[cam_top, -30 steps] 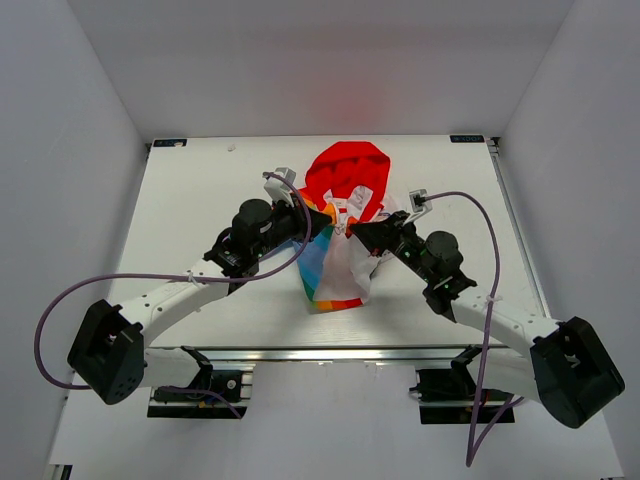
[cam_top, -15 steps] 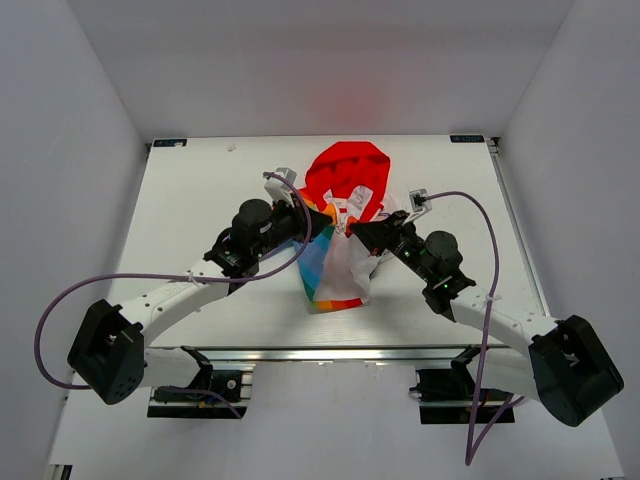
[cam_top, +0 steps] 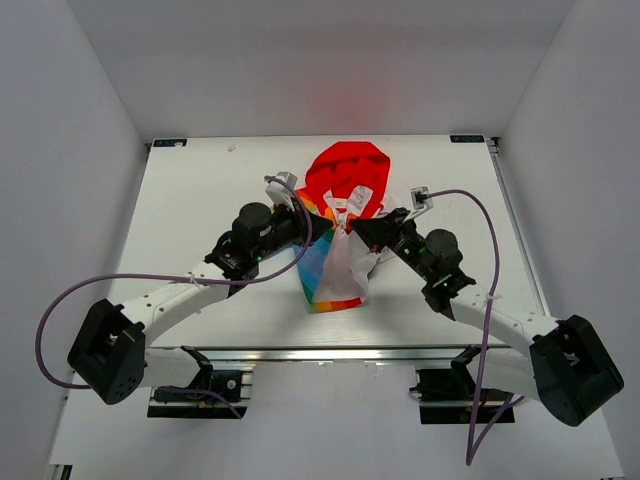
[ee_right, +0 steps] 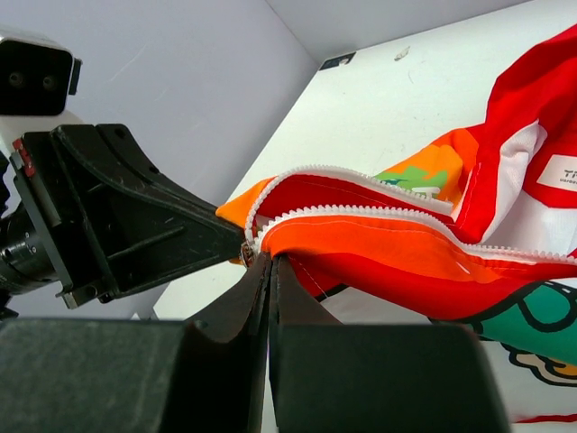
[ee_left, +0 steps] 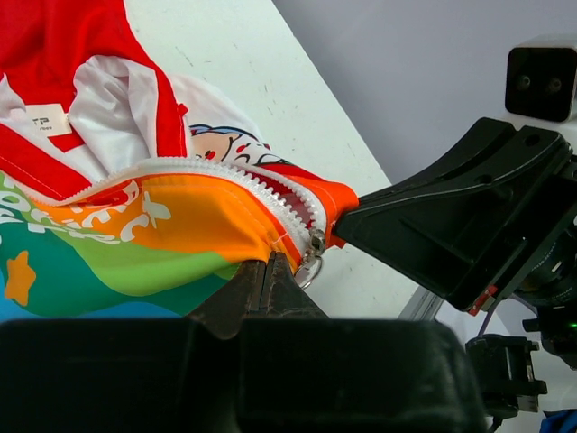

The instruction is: Zip up the jacket

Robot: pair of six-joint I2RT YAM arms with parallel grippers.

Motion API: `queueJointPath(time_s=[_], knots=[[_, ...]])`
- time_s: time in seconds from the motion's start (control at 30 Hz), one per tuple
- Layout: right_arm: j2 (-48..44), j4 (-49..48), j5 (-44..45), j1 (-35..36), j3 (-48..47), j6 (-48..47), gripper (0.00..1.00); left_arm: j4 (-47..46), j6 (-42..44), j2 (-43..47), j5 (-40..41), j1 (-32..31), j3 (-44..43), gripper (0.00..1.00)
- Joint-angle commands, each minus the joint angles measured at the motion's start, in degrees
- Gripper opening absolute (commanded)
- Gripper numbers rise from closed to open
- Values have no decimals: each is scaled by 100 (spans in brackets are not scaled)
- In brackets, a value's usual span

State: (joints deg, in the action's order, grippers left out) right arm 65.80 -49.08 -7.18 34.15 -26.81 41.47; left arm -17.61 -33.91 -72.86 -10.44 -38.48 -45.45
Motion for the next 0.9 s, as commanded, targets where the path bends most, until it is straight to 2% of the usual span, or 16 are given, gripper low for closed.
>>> queueJointPath(time_s=[0.0,0.2,0.33,0.43,0.73,0.87], knots=[[-23,46,191,13,-422,54,0,-164,69,184,-178,-46,89,0],[47,635,244,13,-710,299,0,-542,86,307,-433,-63,273,0],[231,2012,138,13,-1291,335,0,-638,209,483,-371,-81,475,0],[205,2140,68,13,-1345,388,0,-718,376,545,-442,-107,546,0],[-14,2728,-407,-40,-1818,397,0,370,815,326,-99,-142,318,0],[-67,2851,-434,-128,-1942,379,0,521,886,325,-72,-204,344,0]])
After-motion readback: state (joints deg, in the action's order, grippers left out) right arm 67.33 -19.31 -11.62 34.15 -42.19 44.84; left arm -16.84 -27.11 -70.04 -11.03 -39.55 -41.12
